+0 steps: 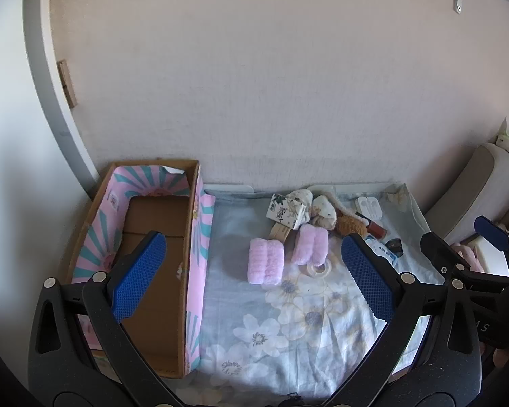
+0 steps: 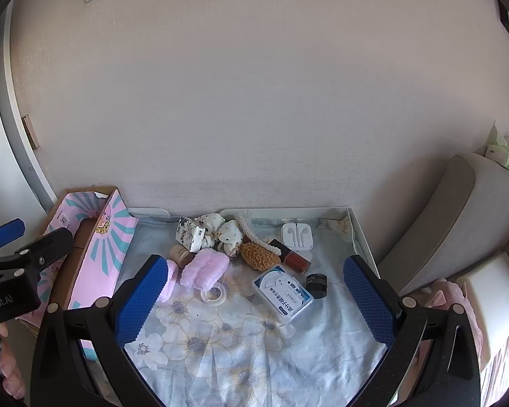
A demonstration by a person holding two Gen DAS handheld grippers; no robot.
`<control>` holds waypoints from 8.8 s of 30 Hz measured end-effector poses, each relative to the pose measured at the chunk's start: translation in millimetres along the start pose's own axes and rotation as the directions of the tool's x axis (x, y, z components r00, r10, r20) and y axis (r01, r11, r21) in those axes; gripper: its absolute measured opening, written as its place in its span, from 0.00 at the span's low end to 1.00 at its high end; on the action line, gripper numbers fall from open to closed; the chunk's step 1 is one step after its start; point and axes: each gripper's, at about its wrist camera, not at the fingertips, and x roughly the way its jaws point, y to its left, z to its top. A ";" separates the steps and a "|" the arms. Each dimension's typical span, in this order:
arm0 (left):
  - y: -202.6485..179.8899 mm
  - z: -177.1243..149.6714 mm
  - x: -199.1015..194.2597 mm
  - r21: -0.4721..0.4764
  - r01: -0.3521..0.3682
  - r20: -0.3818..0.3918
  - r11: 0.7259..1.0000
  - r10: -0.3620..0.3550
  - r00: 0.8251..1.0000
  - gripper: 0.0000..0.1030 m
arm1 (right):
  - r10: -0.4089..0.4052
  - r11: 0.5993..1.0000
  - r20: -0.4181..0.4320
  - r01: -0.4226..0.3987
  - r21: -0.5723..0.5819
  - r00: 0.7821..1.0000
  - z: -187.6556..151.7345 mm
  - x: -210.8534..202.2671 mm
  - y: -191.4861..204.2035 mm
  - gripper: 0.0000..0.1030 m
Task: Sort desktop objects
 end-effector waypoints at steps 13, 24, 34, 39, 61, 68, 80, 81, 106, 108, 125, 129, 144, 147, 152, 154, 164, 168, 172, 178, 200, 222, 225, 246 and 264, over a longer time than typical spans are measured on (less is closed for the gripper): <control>-5.3 -0.9 6.5 0.026 0.004 -0.024 1.000 -0.003 1.000 1.00 | 0.008 1.000 -0.005 -0.008 0.008 1.000 -2.3 2.9 -3.0 1.00; -6.9 -0.4 10.3 0.036 -0.002 -0.036 0.999 0.003 0.999 1.00 | 0.003 1.000 -0.010 -0.003 0.005 1.000 -2.2 4.3 -2.5 1.00; -11.6 -1.9 15.4 0.042 0.007 -0.047 0.999 -0.005 0.999 1.00 | 0.001 1.000 -0.017 -0.001 0.011 1.000 -2.2 6.2 -4.2 1.00; -15.1 -1.8 17.9 0.046 0.008 -0.054 0.999 -0.005 0.999 1.00 | 0.005 1.000 -0.023 -0.005 0.013 1.000 -1.8 8.1 -4.1 1.00; -55.6 -31.8 68.4 0.111 0.125 -0.141 0.986 -0.109 0.984 1.00 | 0.012 1.000 -0.056 -0.012 0.003 0.998 -43.4 34.2 -54.6 1.00; -80.5 -40.9 142.8 0.131 0.145 -0.201 0.981 -0.117 0.973 0.92 | 0.139 0.977 -0.105 -0.154 -0.146 0.985 -72.9 93.7 -69.6 1.00; -96.6 -67.5 210.0 0.150 0.114 -0.286 0.982 -0.067 0.956 0.79 | 0.296 0.931 -0.186 -0.327 -0.163 0.937 -104.2 153.2 -61.5 0.91; -96.6 -67.9 212.0 0.151 0.112 -0.286 0.982 -0.066 0.956 0.77 | 0.298 0.929 -0.185 -0.329 -0.170 0.936 -103.4 155.9 -60.8 0.89; -96.8 -50.8 167.5 0.134 0.150 -0.279 0.980 -0.108 0.954 0.40 | 0.307 0.894 -0.179 -0.348 -0.283 0.935 -87.2 139.0 -58.5 0.54; -97.5 -45.3 153.7 0.148 0.148 -0.268 0.978 -0.104 0.958 0.40 | 0.301 0.895 -0.175 -0.341 -0.289 0.938 -80.6 131.4 -47.3 0.54; -34.0 0.1 35.9 0.128 0.087 -0.134 0.988 -0.070 0.989 0.41 | 0.302 0.897 -0.082 -0.312 -0.314 0.950 -2.9 56.0 -4.1 0.54; -2.5 4.5 15.9 0.082 0.054 -0.112 0.995 -0.044 0.993 0.41 | 0.355 0.875 -0.076 -0.360 -0.323 0.932 19.3 46.9 20.5 0.54; 102.3 4.6 -16.2 -0.059 -0.061 -0.085 0.996 0.056 0.995 0.40 | 0.486 0.740 -0.133 -0.488 -0.464 0.864 92.8 50.9 167.3 0.54; 117.7 -0.5 -11.0 -0.082 -0.072 -0.100 0.994 0.063 0.993 0.40 | 0.498 0.707 -0.166 -0.510 -0.490 0.851 92.9 55.3 204.2 0.54; 140.7 -12.5 1.1 -0.134 -0.083 -0.132 0.988 0.066 0.989 0.40 | 0.516 0.657 -0.243 -0.561 -0.503 0.821 94.4 78.7 253.0 0.54; 148.4 -19.4 9.3 -0.152 -0.086 -0.145 0.985 0.064 0.987 0.40 | 0.508 0.647 -0.269 -0.569 -0.508 0.818 89.9 92.3 271.4 0.54; 169.8 -45.5 46.7 -0.159 -0.096 -0.230 0.983 0.058 0.972 0.40 | 0.457 0.644 -0.417 -0.615 -0.455 0.786 62.3 159.7 323.3 0.54; 171.3 -49.6 55.3 -0.158 -0.101 -0.249 0.982 0.059 0.967 0.40 | 0.455 0.654 -0.438 -0.625 -0.427 0.775 54.7 172.2 328.2 0.54; 174.2 -57.4 69.8 -0.149 -0.094 -0.282 0.984 0.049 0.958 0.40 | 0.437 0.650 -0.457 -0.623 -0.435 0.775 45.2 182.7 348.0 0.54; 173.3 -63.3 75.5 -0.144 -0.088 -0.304 0.986 0.040 0.952 0.40 | 0.425 0.640 -0.484 -0.632 -0.437 0.765 37.5 199.9 357.9 0.54; 141.4 -81.6 69.4 -0.047 -0.091 -0.351 0.995 0.069 0.934 1.00 | 0.378 0.664 -0.421 -0.558 -0.498 0.825 33.5 221.8 376.0 0.99; 163.9 -66.8 24.7 -0.190 -0.157 -0.261 0.969 0.104 0.960 1.00 | 0.376 0.754 -0.242 -0.447 -0.481 0.895 36.2 115.5 263.4 0.99; 154.4 -50.7 30.1 -0.155 -0.160 -0.248 0.975 0.119 0.961 1.00 | 0.327 0.793 -0.197 -0.381 -0.475 0.924 40.6 108.6 241.7 0.99; 47.7 41.9 15.0 0.081 0.023 -0.100 0.996 -0.015 0.995 1.00 | 0.079 0.981 -0.095 -0.094 -0.171 0.992 81.7 82.6 0.1 1.00; -62.8 52.2 148.8 0.330 0.246 -0.261 0.911 -0.163 0.952 1.00 | 0.124 0.973 -0.207 -0.160 -0.168 0.970 18.8 119.4 -71.4 0.99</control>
